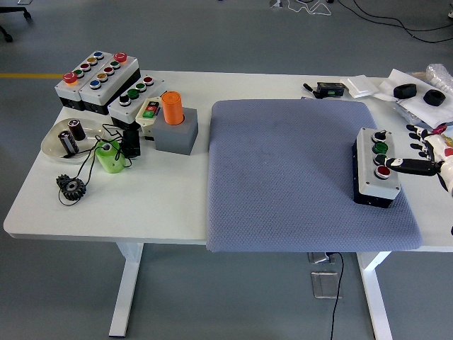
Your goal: Pick up the button,place it on the desk,press the button,press the button
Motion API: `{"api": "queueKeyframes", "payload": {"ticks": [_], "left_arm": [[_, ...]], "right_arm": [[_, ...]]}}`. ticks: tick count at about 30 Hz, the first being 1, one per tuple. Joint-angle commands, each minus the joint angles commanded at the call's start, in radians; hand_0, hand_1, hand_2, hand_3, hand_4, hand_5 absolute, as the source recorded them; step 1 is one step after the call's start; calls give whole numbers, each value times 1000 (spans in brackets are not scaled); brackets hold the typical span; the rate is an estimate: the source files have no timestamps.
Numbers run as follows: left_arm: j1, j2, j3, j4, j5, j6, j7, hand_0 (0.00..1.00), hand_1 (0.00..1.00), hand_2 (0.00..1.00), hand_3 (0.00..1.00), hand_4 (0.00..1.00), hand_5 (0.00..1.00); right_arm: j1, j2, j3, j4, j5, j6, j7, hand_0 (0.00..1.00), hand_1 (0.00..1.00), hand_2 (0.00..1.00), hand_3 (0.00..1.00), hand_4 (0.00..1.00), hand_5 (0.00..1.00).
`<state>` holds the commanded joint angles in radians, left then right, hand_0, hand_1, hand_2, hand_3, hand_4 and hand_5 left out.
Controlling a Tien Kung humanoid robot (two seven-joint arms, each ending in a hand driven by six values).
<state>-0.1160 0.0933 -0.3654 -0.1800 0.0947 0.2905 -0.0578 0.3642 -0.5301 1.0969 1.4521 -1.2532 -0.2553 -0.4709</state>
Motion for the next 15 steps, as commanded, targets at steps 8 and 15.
{"api": "queueKeyframes", "payload": {"ticks": [8, 15], "left_arm": [[-4, 3, 5, 0, -21, 4, -11, 669, 725, 735, 572, 390, 998], [-1, 4, 5, 0, -27, 8, -15, 669, 727, 735, 571, 391, 998]], "right_arm": [[-14, 84, 29, -28, -141, -49, -47, 979, 955, 998, 998, 935, 299], [-38, 196, 67, -57, -211, -89, -66, 970, 954, 998, 998, 933, 296]]}}
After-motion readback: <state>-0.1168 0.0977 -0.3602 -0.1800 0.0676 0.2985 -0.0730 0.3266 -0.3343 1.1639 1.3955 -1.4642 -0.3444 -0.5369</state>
